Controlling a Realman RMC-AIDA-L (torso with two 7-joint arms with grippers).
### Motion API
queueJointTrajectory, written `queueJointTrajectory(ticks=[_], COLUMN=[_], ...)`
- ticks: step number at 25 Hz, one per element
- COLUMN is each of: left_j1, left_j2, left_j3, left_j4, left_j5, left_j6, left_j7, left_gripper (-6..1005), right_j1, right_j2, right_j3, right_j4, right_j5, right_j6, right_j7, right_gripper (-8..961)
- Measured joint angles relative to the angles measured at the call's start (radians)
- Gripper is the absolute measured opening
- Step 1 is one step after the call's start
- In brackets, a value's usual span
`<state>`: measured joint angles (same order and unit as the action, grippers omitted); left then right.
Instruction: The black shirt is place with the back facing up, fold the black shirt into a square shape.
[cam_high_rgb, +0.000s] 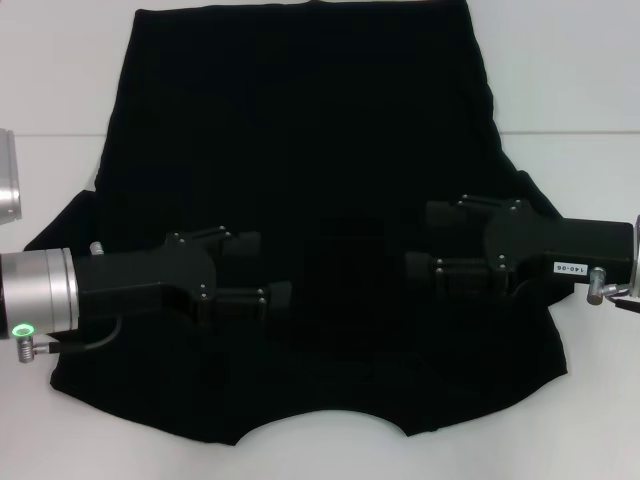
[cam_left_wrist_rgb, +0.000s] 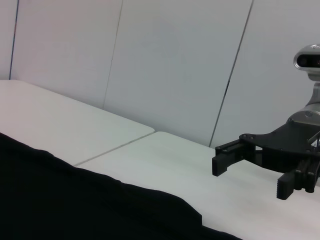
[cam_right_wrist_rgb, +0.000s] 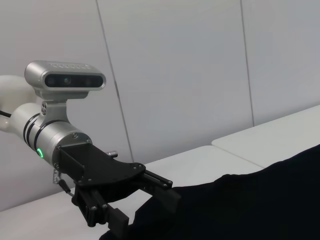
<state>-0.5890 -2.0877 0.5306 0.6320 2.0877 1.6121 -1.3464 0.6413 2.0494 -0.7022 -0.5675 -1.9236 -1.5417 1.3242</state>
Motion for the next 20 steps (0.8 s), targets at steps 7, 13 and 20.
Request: queueJointTrajectory(ticks=[7,13,20], left_j1=[0.000,0.000,0.002], left_j2=[0.000,0.000,0.010], left_j3=[0.000,0.000,-0.002], left_j4=[0.000,-0.001,0.021], left_j5=[0.000,0.000,0.000], left_j6=[0.000,0.000,-0.110], left_j7=[-0.003,-0.011,-0.253], left_gripper=[906,906,907], right_j1=[0.000,0.000,0.001], right_j2=[0.000,0.000,0.004], right_j3=[0.003,0.004,0.004], right_j4=[0.002,0.003,0.001], right_j5=[0.000,0.000,0.000], right_j6=[0.000,0.000,0.000], right_j7=[0.000,0.000,0.001], right_gripper=[876,876,876])
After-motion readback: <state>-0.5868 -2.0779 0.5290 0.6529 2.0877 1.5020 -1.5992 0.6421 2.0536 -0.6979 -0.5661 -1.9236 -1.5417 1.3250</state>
